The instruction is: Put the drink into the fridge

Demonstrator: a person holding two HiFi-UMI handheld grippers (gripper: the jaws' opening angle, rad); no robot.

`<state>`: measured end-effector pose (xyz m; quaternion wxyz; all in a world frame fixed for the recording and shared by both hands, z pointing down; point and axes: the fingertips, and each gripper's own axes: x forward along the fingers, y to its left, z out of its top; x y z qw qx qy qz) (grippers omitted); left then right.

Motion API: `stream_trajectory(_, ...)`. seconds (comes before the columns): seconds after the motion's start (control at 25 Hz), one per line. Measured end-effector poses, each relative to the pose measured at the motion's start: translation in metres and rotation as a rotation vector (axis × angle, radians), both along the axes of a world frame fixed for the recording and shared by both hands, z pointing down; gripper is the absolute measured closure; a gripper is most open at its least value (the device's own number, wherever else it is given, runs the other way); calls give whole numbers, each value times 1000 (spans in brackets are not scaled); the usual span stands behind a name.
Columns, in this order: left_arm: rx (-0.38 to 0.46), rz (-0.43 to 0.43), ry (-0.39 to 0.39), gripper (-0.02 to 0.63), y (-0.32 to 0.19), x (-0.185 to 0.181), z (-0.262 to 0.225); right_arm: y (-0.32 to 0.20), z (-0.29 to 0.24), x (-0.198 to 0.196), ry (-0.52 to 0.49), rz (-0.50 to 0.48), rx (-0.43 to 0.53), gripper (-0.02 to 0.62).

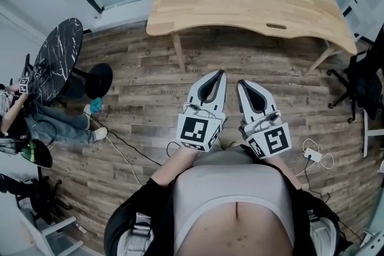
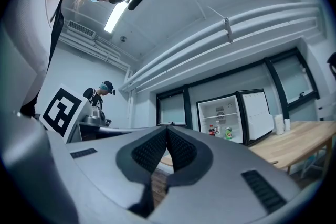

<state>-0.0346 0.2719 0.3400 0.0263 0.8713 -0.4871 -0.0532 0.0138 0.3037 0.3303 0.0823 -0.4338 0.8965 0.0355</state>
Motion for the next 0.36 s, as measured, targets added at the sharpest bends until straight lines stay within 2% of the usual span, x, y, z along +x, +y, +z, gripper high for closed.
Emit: stream_trajectory(0.36,4,-6,2,600,0,-8,0,0,2,-8,-2,-5,-1,569)
